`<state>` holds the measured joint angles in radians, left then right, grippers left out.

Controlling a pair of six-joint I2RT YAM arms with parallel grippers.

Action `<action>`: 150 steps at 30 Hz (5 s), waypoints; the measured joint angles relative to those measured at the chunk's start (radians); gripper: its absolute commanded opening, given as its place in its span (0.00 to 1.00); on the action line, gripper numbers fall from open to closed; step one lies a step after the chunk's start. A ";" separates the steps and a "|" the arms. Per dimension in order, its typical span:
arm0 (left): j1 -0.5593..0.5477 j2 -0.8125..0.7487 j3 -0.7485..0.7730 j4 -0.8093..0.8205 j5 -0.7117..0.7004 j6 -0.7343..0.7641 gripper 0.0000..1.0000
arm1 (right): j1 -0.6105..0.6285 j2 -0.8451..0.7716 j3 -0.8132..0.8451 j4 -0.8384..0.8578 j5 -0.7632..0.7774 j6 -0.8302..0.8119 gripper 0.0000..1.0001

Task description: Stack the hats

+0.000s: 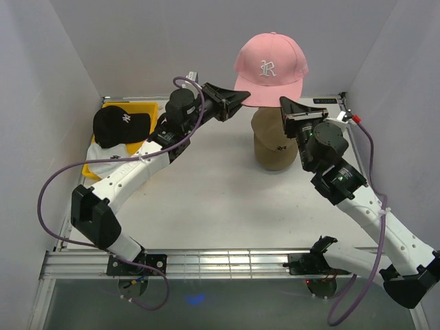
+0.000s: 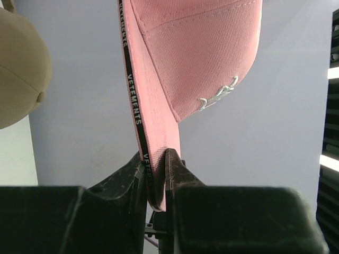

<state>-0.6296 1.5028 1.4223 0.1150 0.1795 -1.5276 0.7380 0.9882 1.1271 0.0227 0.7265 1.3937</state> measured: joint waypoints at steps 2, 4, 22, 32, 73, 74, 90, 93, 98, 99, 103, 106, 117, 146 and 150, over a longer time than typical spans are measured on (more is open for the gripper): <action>0.000 0.047 0.013 0.013 0.023 -0.001 0.00 | -0.081 -0.002 -0.013 -0.021 -0.090 -0.006 0.08; 0.000 0.084 0.014 0.021 0.041 0.000 0.00 | -0.145 -0.003 -0.040 -0.037 -0.164 -0.007 0.08; -0.019 0.277 0.005 0.110 0.261 0.069 0.00 | -0.559 -0.138 -0.410 0.112 -0.683 0.058 0.08; -0.040 0.322 -0.006 0.154 0.301 0.113 0.00 | -0.689 -0.151 -0.490 0.164 -0.851 0.074 0.08; -0.068 0.391 -0.188 0.291 0.353 0.131 0.00 | -0.800 -0.206 -0.774 0.292 -1.008 0.045 0.08; -0.068 0.391 -0.192 0.293 0.353 0.131 0.00 | -0.800 -0.208 -0.779 0.293 -1.009 0.043 0.08; -0.074 0.422 -0.240 0.328 0.354 0.112 0.00 | -0.809 -0.188 -0.823 0.293 -1.021 0.003 0.08; -0.076 0.442 -0.240 0.343 0.357 0.107 0.00 | -0.813 -0.176 -0.823 0.288 -1.018 -0.015 0.08; -0.079 0.465 -0.240 0.362 0.357 0.097 0.00 | -0.820 -0.158 -0.822 0.282 -1.017 -0.042 0.08; -0.079 0.469 -0.240 0.365 0.357 0.095 0.00 | -0.821 -0.152 -0.822 0.282 -1.017 -0.045 0.08; -0.080 0.482 -0.240 0.368 0.355 0.088 0.00 | -0.823 -0.127 -0.822 0.288 -1.017 -0.062 0.08; -0.080 0.498 -0.240 0.375 0.354 0.083 0.00 | -0.824 -0.110 -0.822 0.290 -1.016 -0.072 0.08; -0.084 0.564 -0.232 0.413 0.354 0.055 0.00 | -0.834 -0.051 -0.814 0.278 -1.004 -0.146 0.08; -0.087 0.621 -0.191 0.381 0.325 0.042 0.01 | -0.856 0.107 -0.743 0.263 -1.027 -0.235 0.08; -0.087 0.628 -0.185 0.374 0.321 0.042 0.07 | -0.856 0.125 -0.737 0.264 -1.029 -0.245 0.08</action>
<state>-0.7162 2.1311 1.2373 0.4889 0.5007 -1.4853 -0.1177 1.1130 0.3897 0.2871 -0.3027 1.1484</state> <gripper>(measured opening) 0.245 0.126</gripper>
